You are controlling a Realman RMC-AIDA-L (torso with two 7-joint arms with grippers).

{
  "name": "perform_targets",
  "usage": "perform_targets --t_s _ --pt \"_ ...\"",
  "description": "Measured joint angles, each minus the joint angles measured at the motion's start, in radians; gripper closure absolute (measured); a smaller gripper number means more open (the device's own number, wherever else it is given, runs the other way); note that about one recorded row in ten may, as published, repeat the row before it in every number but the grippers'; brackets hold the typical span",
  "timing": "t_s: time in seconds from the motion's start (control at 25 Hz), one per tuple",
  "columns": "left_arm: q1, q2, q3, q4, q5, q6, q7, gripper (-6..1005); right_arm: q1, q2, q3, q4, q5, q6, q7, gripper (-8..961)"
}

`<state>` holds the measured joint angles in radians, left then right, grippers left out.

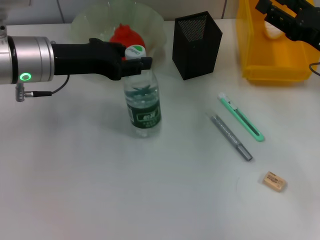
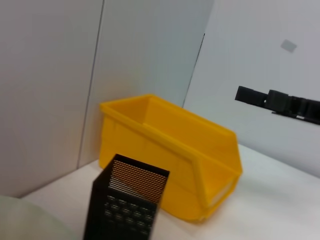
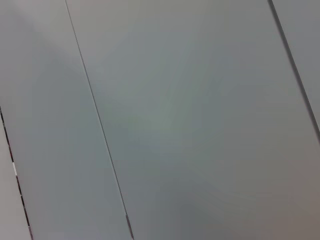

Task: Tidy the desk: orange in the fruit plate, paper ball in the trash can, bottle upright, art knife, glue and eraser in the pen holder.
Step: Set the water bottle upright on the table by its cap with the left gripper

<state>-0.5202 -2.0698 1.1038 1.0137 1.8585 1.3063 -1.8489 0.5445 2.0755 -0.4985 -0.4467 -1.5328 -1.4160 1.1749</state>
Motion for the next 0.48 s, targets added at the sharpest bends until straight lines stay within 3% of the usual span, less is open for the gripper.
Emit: perform_targets --t_s 0.24,0.32,0.44,0.48 --pt "0.02 0.003 -0.024 -0.003 -0.016 -0.037 0.061 474 0.003 -0.001 -0.009 0.0 -0.003 0.005 0.009 194" --pt "0.023 0.006 -0.073 -0.009 -0.017 -0.038 0.079 470 0.006 -0.002 -0.012 0.0 -0.003 0.007 0.013 194" --pt "0.024 0.019 -0.096 -0.012 -0.013 -0.035 0.085 463 0.007 -0.002 -0.012 -0.001 -0.004 0.007 0.013 193" --pt "0.026 0.032 -0.099 -0.013 -0.012 -0.03 0.086 460 0.007 -0.002 -0.012 -0.001 -0.004 0.007 0.014 193"
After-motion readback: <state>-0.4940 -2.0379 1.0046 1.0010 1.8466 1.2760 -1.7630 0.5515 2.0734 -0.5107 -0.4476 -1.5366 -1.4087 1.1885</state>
